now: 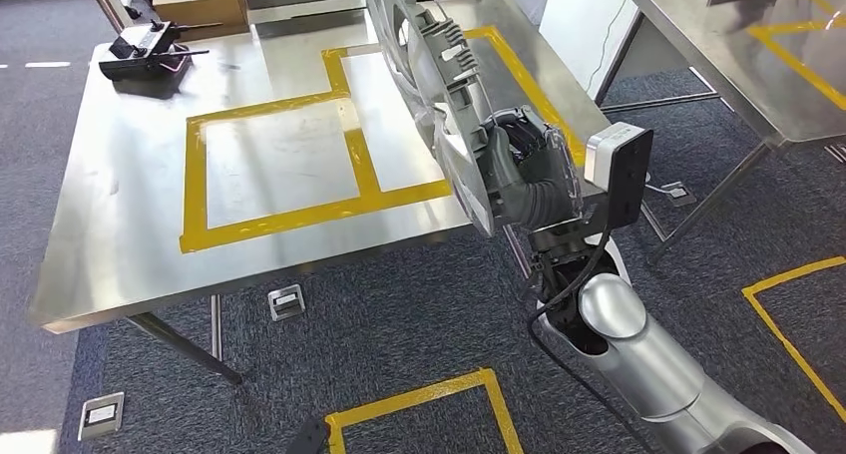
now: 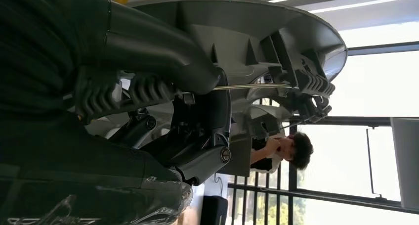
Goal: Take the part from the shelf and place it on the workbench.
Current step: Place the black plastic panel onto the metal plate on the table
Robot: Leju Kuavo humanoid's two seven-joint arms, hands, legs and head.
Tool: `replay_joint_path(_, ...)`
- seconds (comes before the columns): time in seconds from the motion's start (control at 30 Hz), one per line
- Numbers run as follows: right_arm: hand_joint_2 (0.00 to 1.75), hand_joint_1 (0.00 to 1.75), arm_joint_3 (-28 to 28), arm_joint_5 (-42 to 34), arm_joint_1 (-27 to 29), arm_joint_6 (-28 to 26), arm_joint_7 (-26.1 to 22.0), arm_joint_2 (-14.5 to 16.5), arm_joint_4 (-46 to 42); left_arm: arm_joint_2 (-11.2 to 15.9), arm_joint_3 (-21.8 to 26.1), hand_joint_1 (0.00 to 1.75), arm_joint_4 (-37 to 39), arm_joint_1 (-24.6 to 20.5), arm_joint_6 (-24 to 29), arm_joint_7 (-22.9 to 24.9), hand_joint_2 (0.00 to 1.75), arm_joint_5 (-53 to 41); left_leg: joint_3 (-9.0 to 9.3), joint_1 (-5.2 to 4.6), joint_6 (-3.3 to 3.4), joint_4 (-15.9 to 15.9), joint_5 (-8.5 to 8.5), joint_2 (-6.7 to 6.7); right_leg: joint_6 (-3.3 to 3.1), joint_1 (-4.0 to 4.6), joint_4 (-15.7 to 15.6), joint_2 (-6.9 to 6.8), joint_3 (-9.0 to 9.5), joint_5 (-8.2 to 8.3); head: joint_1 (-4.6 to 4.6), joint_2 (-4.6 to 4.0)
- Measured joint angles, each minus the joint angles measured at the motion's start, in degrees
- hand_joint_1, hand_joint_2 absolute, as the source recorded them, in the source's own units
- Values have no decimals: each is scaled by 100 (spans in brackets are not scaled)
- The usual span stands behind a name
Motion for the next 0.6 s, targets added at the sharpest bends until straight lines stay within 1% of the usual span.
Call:
replay_joint_path(0.07,175,175,5,0,17,3,1,4,2,1,0,0,1,-8,0,0,175,0,37,-2,36,12,-58,-1,35,-14,776,-3,-497,-227,26,0)
replay_joint_path(0.1,175,175,6,0,30,4,1,5,3,2,0,0,2,-3,0,1,175,0,60,-5,39,22,-94,-2,49,-19,1058,-3,-722,-267,28,0)
replay_joint_path(0.13,175,175,6,0,38,4,1,5,4,3,0,0,3,5,0,1,175,0,96,-7,38,32,-135,-6,53,-20,1142,-3,-852,-198,32,0)
replay_joint_path(0.17,175,175,6,0,41,4,1,5,4,4,0,0,4,14,0,2,175,0,146,-7,31,39,-182,-11,44,-19,1006,-4,-871,-13,32,0)
replay_joint_path(0.2,175,175,6,0,39,4,1,5,4,1,0,0,4,19,0,2,175,0,211,-4,20,44,-233,-17,27,-13,668,-4,-786,271,32,0)
replay_joint_path(0.23,175,175,6,0,39,5,1,5,4,-4,0,0,4,21,0,2,175,0,275,1,2,42,-285,-22,2,2,287,-4,-656,527,31,0)
replay_joint_path(0.27,175,175,7,0,34,5,1,5,5,-9,1,0,4,18,0,2,175,-1,322,7,-21,37,-325,-24,-26,27,-44,-3,-541,697,24,0)
replay_joint_path(0.3,175,175,7,0,24,7,0,6,5,-13,1,0,4,14,1,2,175,-1,343,13,-53,33,-357,-25,-60,52,-281,-3,-444,769,27,0)
replay_joint_path(0.37,175,175,7,0,2,6,-2,8,3,-17,1,0,3,7,-4,5,175,-3,369,15,-113,18,-384,-19,-130,91,-444,-4,-365,692,28,0)
replay_joint_path(0.43,175,175,-3,1,-6,4,-4,11,2,-18,-2,0,2,-2,-8,7,175,-5,405,7,-170,32,-428,-12,-187,67,-528,-6,-256,649,32,0)
replay_joint_path(0.47,175,175,-5,1,-8,4,-4,13,2,-17,-2,0,3,-11,-6,7,175,-5,372,3,-185,139,-478,-8,-212,50,-565,-11,-189,636,22,0)
replay_joint_path(0.5,175,175,-4,1,-7,3,-5,15,4,-14,-2,0,4,-20,-4,7,175,-5,266,-2,-189,367,-567,-6,-233,34,-598,-14,-123,622,13,0)
replay_joint_path(0.53,175,175,0,1,0,2,-5,17,7,-10,-2,0,5,-21,-2,7,175,-4,84,-5,-181,709,-682,-4,-251,31,-615,-18,-76,599,2,0)
replay_joint_path(0.57,175,175,4,1,15,-1,-4,18,12,-6,-2,0,8,-14,-1,7,175,-3,-144,-7,-169,1093,-809,-4,-265,30,-619,-20,-39,571,-6,0)
replay_joint_path(0.6,175,175,8,1,33,-4,-4,18,17,-4,-2,0,9,1,-1,8,175,-2,-357,-6,-171,1399,-888,-4,-270,28,-615,-16,-7,538,-6,0)
